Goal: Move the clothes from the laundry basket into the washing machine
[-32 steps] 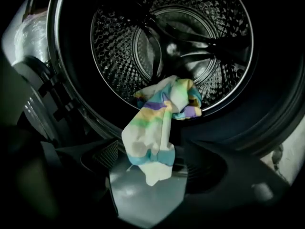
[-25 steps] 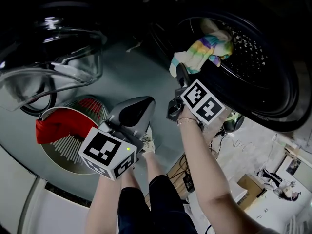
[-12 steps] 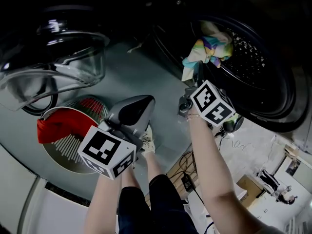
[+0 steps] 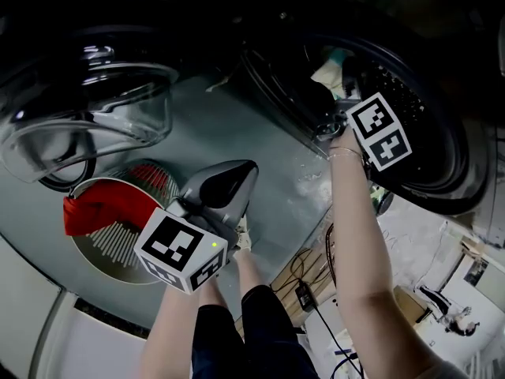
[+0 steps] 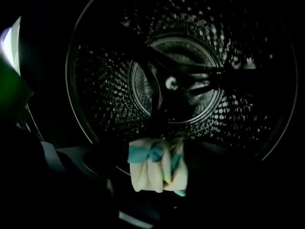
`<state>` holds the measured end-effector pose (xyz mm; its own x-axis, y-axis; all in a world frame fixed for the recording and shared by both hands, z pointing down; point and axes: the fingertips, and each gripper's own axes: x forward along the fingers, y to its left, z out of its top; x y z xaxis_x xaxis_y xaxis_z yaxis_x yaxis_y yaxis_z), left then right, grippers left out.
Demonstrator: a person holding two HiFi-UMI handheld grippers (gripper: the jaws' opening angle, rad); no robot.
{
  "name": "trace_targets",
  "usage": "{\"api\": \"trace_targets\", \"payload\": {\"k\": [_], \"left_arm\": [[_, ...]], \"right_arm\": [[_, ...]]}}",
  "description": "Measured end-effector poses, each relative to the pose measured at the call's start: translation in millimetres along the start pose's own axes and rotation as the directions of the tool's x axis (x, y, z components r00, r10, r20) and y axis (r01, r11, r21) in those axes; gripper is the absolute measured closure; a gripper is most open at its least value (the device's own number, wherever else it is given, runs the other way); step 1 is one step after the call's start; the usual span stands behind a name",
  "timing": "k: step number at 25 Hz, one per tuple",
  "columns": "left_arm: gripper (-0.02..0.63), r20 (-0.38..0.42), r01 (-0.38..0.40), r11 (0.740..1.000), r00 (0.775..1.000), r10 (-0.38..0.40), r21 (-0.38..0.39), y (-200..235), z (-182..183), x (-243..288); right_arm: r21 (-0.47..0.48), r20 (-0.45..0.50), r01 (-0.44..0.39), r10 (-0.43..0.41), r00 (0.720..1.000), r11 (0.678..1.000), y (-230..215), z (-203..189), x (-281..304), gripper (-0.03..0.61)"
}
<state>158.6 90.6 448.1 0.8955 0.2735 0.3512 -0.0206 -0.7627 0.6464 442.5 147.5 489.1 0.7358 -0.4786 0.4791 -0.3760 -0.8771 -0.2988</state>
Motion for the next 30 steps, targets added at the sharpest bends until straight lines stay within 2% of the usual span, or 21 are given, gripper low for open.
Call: {"api": "trace_targets", "payload": {"k": [1,2,6,9,10,12,14,16,19,22,24,26,28,30], "left_arm": [[0.614,-0.003,0.0,1.0,1.0,0.0,-0.003,-1,-1,-1],[0.614,-0.007,-0.001,1.0,1.0,0.001,-0.006,-1,-3,-2],[0.614,-0.002,-0.01,1.0,1.0,0.01,-0.019,-1,-10,-9],[0.614,0.023,-0.042,0.998,0.999,0.043,-0.045,3,-10,-21],[0.614,0.035,-0.056,0.997,0.998,0.058,-0.052,6,-9,-28],[0.614,0.065,-0.084,0.994,0.994,0.088,-0.068,12,-9,-45],[0.614,0.097,-0.118,0.988,0.987,0.128,-0.098,19,-9,-69],[0.614,0.119,-0.16,0.978,0.977,0.177,-0.135,28,-13,-98],[0.614,0.138,-0.234,0.954,0.955,0.262,-0.187,43,-25,-145],[0.614,0.159,-0.328,0.912,0.914,0.373,-0.248,60,-41,-200],[0.614,0.165,-0.41,0.869,0.87,0.464,-0.278,77,-53,-238],[0.614,0.159,-0.509,0.81,0.809,0.565,-0.291,98,-65,-275],[0.614,0.145,-0.604,0.743,0.739,0.658,-0.29,120,-79,-310],[0.61,0.127,-0.667,0.689,0.686,0.717,-0.283,141,-93,-339]], "right_arm": [[0.01,-0.018,-0.001,0.001,1.0,1.0,-1,-5,2,0.122],[0.009,-0.029,0.001,-0.001,1.0,1.0,-1,-9,2,0.106],[-0.006,-0.03,-0.021,0.02,0.999,1.0,9,-15,-11,0.086],[-0.009,-0.03,-0.096,0.096,0.995,0.995,30,-18,-29,0.094],[-0.013,-0.034,-0.137,0.137,0.99,0.99,41,-20,-40,0.12],[-0.03,-0.052,-0.238,0.236,0.97,0.971,69,-27,-68,0.256],[-0.058,-0.088,-0.355,0.349,0.933,0.933,103,-41,-104,0.385],[-0.079,-0.133,-0.48,0.468,0.874,0.874,139,-62,-143,0.548],[-0.073,-0.221,-0.637,0.61,0.761,0.768,189,-106,-205,0.549],[-0.028,-0.359,-0.727,0.672,0.648,0.686,233,-158,-254,0.549],[-0.001,-0.433,-0.772,0.696,0.573,0.635,261,-188,-279,0.549],[0.018,-0.501,-0.818,0.713,0.49,0.575,289,-216,-300,0.549],[0.041,-0.564,-0.868,0.728,0.388,0.495,317,-244,-320,0.549],[0.067,-0.616,-0.908,0.733,0.288,0.414,345,-271,-338,0.549]]}}
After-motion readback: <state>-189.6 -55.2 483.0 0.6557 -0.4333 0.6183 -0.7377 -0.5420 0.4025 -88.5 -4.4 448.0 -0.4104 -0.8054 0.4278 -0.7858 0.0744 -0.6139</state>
